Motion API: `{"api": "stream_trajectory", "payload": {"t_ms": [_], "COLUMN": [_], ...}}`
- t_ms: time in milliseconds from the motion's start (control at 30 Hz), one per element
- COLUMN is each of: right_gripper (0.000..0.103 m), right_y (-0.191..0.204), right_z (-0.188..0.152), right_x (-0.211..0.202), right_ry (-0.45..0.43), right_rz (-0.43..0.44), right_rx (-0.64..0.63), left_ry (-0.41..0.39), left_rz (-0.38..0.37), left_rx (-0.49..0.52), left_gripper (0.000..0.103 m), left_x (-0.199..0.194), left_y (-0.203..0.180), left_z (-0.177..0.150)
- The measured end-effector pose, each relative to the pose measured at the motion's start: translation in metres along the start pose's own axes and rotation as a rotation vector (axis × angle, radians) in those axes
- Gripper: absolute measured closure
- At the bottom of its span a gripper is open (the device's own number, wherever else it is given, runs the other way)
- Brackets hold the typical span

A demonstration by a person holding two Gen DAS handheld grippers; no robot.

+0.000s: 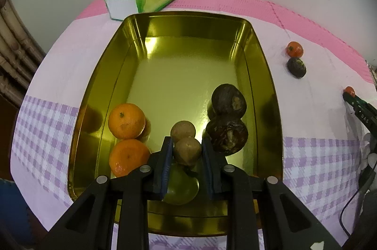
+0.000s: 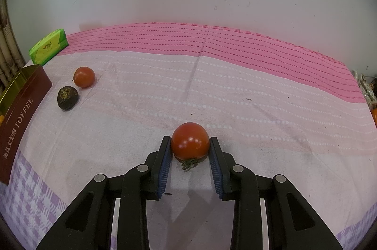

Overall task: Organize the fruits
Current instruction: 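Lower the small fruits into the tin and open the left gripper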

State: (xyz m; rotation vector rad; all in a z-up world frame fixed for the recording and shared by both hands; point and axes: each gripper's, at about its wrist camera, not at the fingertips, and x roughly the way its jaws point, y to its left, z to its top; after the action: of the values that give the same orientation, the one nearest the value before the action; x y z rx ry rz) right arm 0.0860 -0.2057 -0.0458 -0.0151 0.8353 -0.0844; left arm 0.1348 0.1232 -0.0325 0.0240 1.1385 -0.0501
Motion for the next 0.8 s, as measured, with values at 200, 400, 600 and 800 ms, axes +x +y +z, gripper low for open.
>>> {"api": "stream_trajectory", "payload": {"t_ms": [200, 400, 600, 800], "right_gripper": [0.070, 0.070, 0.070, 0.070], "right_y": [0.000, 0.000, 0.001, 0.000], "right_z": [0.000, 0.000, 0.000, 0.000], "right_x": [0.000, -0.001, 0.000, 0.000], "right_ry": [0.000, 0.000, 0.000, 0.001], "right_rz": [-0.001, -0.001, -0.003, -0.005], "right_rx": [0.000, 0.000, -0.002, -0.003], "left_ry": [0.009, 0.013, 0.008, -0.014], "left_rz": [0.009, 0.010, 0.005, 0.005], "left_rx": [0.001, 0.002, 0.012, 0.018], "left_gripper": [0.081, 0.081, 0.080, 0.069], "left_x": [0.004, 0.007, 0.000, -0.013], "left_y": [0.000, 0.001, -0.001, -0.002], "left_z": [0.001, 0.000, -0.001, 0.000]}}
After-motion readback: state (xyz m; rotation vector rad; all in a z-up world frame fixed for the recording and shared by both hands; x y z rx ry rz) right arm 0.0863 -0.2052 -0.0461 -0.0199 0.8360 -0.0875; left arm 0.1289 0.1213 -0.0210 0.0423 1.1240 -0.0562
